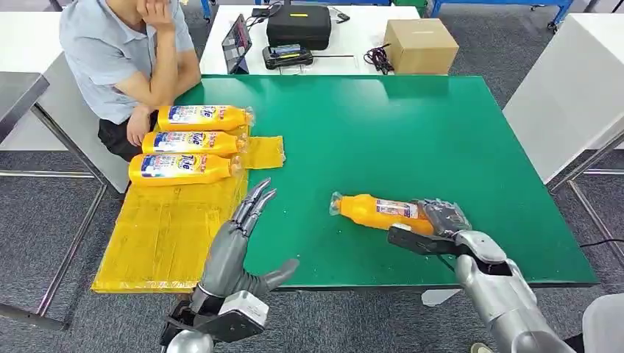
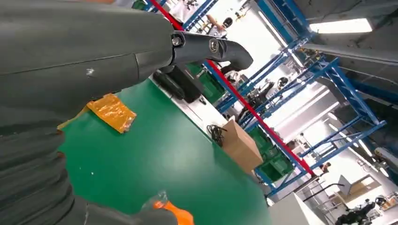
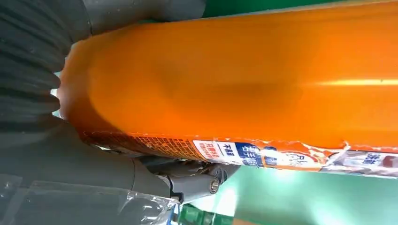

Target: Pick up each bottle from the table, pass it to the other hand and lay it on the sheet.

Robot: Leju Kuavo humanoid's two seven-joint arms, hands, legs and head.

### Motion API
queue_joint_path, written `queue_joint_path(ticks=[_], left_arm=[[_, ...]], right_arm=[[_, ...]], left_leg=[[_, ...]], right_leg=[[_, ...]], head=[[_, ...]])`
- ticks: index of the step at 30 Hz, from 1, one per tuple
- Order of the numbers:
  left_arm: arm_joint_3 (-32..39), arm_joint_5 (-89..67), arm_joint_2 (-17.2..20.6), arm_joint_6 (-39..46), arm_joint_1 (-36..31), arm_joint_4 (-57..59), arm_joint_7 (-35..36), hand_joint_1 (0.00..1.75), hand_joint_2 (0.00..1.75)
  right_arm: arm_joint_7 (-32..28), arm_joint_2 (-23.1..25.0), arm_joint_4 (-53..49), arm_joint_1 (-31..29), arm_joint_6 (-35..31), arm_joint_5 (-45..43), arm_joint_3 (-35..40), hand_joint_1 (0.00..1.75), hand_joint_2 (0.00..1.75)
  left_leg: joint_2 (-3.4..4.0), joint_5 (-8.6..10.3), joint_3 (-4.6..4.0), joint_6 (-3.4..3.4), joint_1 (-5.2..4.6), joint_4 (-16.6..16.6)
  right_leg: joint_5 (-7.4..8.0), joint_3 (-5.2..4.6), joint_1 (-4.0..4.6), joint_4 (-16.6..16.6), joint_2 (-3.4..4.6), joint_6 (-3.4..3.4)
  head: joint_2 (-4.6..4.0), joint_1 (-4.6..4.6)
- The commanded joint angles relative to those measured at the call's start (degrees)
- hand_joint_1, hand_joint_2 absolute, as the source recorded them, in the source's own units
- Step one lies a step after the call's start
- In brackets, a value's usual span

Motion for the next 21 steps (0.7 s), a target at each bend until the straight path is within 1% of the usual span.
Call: queue_joint_path(ticks=[1, 3, 4, 5, 6, 7, 9, 11, 12, 14, 16, 17, 18, 21], left_arm=[[2.8, 12.1, -2.2, -2.4, -1.4, 4.9, 1.8, 0.0, 1.75], [4.8, 18.8, -2.7, -4.7, -2.0, 7.6, 4.3, 0.0, 1.75], [5.5, 21.2, -2.7, -5.1, -2.5, 9.0, 5.6, 0.0, 1.75], [6.3, 25.5, -2.7, -5.3, -2.8, 10.6, 7.5, 0.0, 1.75], [6.6, 25.8, -2.7, -5.4, -3.0, 11.6, 7.3, 0.0, 1.75], [7.4, 29.3, -2.7, -5.8, -3.2, 13.0, 7.9, 0.0, 1.75], [8.4, 32.5, -2.7, -6.0, -3.3, 14.5, 7.9, 0.0, 1.75], [8.8, 34.5, -2.7, -5.6, -3.0, 14.4, 6.7, 0.0, 1.75], [8.8, 34.5, -2.7, -5.6, -3.0, 14.4, 6.7, 0.0, 1.75], [8.7, 37.6, -2.7, -6.7, -2.9, 14.3, 7.0, 0.0, 1.75], [8.6, 38.3, -2.7, -7.3, -3.0, 15.1, 7.1, 0.0, 1.75], [8.4, 39.4, -2.7, -8.2, -3.2, 16.1, 7.8, 0.0, 1.75], [8.4, 39.5, -2.7, -8.3, -3.4, 16.9, 7.7, 0.0, 1.75], [8.3, 39.6, -2.7, -8.3, -3.6, 17.4, 7.5, 0.0, 1.75]], right_arm=[[-5.1, -0.7, -5.9, 9.8, 5.6, -15.1, -4.3, 1.75, 1.75], [-4.6, -0.2, -12.3, 13.0, 6.1, -18.3, -4.8, 1.75, 1.75], [-4.4, 0.2, -14.8, 13.8, 6.2, -19.3, -4.8, 1.75, 1.75], [-4.5, 0.5, -17.2, 13.9, 6.2, -19.5, -4.0, 1.75, 1.75], [-4.2, 0.6, -18.2, 13.9, 6.2, -19.6, -3.7, 1.75, 1.75], [-4.2, 1.1, -19.7, 13.3, 6.4, -20.2, -3.1, 1.75, 1.75], [-4.6, 1.4, -20.9, 11.9, 7.0, -20.8, -1.6, 1.75, 1.75], [-6.4, 2.3, -22.7, 10.9, 7.7, -23.1, -1.2, 1.75, 1.75], [-6.2, 2.3, -23.4, 10.8, 7.9, -23.3, -0.9, 1.75, 1.75], [-7.5, 3.6, -25.6, 10.7, 9.1, -26.7, -0.9, 1.75, 1.75], [-7.1, 4.0, -26.8, 10.5, 9.3, -27.3, -0.1, 1.75, 1.75], [-7.6, 4.7, -27.2, 10.1, 9.0, -28.0, 0.1, 1.75, 1.75], [-7.2, 5.2, -27.5, 9.7, 9.0, -27.8, 0.7, 1.75, 1.75], [-7.1, 5.3, -27.5, 9.6, 8.9, -27.9, 0.9, 1.75, 1.75]], left_leg=[[-0.31, 0.06, 0.04, -0.14, 0.14, -0.1], [-0.21, 0.01, 0.14, -0.09, 0.1, -0.1], [-0.27, 0.02, 0.11, -0.14, 0.15, -0.1], [-0.19, 0.01, 0.12, -0.13, 0.12, -0.1], [-0.17, 0.0, 0.13, -0.11, 0.11, -0.1], [-0.04, 0.0, 0.11, -0.15, 0.11, -0.1], [0.12, -0.04, 0.1, -0.1, 0.05, -0.1], [0.27, -0.06, 0.03, -0.11, 0.07, -0.1], [0.31, -0.05, -0.04, -0.1, 0.06, -0.1], [0.29, -0.05, -0.08, -0.08, 0.05, -0.1], [0.47, -0.12, -0.19, -0.2, 0.15, 0.0], [0.48, -0.14, -0.24, -0.25, 0.18, 0.1], [0.3, -0.06, -0.32, -0.11, 0.08, 0.0], [0.3, -0.06, -0.4, -0.07, 0.08, 0.0]], right_leg=[[-0.01, 0.19, 0.15, -0.2, -0.35, -0.16], [-0.03, 0.25, 0.11, -0.1, -0.23, -0.11], [-0.04, 0.28, 0.16, -0.2, -0.32, -0.17], [-0.02, 0.24, 0.14, -0.2, -0.23, -0.16], [-0.03, 0.26, 0.12, -0.1, -0.2, -0.14], [-0.01, 0.19, 0.12, -0.1, -0.09, -0.18], [0.01, 0.15, 0.06, -0.1, 0.07, -0.12], [0.03, 0.04, 0.09, 0.0, 0.15, -0.14], [0.04, -0.05, 0.08, 0.0, 0.19, -0.13], [0.02, -0.06, 0.06, 0.0, 0.18, -0.11], [0.02, -0.19, 0.16, 0.1, 0.33, -0.25], [0.0, -0.23, 0.2, 0.1, 0.33, -0.3], [0.01, -0.27, 0.09, 0.0, 0.2, -0.15], [0.0, -0.3, 0.08, 0.0, 0.24, -0.13]], head=[[0.0, -0.02], [0.0, -0.02], [0.0, -0.02], [0.0, 0.0], [0.0, 0.0], [0.0, -0.02], [0.0, -0.02], [0.0, -0.04], [0.0, -0.02], [0.0, -0.02], [0.0, -0.04], [0.0, -0.04], [0.0, 0.0], [0.0, -0.02]])
